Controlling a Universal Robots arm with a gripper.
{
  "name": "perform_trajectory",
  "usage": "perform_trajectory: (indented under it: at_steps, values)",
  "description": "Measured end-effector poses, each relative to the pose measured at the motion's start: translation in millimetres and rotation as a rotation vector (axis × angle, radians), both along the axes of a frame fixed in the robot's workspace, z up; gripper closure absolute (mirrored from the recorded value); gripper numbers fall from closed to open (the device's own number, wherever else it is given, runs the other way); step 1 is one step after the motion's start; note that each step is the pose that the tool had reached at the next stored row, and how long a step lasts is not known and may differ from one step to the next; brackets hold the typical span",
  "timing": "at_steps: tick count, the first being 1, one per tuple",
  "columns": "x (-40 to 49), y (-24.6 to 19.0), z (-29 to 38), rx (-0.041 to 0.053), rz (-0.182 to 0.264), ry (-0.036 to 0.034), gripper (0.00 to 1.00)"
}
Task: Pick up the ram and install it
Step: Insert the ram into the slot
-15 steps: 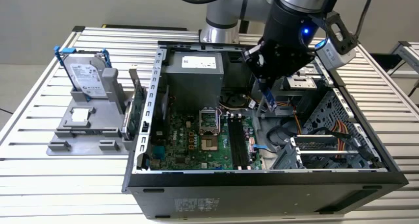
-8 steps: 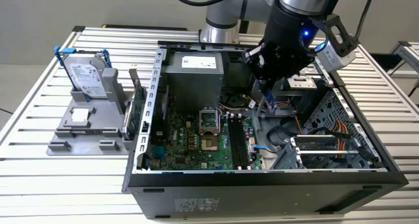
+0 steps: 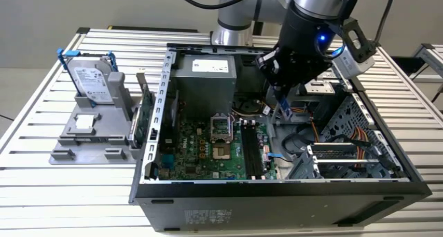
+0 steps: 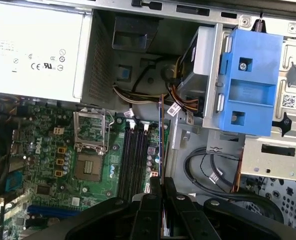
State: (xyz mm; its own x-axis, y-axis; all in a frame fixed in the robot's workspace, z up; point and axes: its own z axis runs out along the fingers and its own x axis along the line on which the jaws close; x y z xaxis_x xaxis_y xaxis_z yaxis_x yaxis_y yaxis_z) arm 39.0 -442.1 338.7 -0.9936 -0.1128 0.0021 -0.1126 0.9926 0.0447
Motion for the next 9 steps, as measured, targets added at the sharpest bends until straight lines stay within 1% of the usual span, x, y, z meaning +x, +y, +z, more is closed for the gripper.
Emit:
perform_trajectory:
  at_steps: [9]
  values:
    - [0.1, 0.0, -4.8, 0.0, -0.014, 0.0, 1.0]
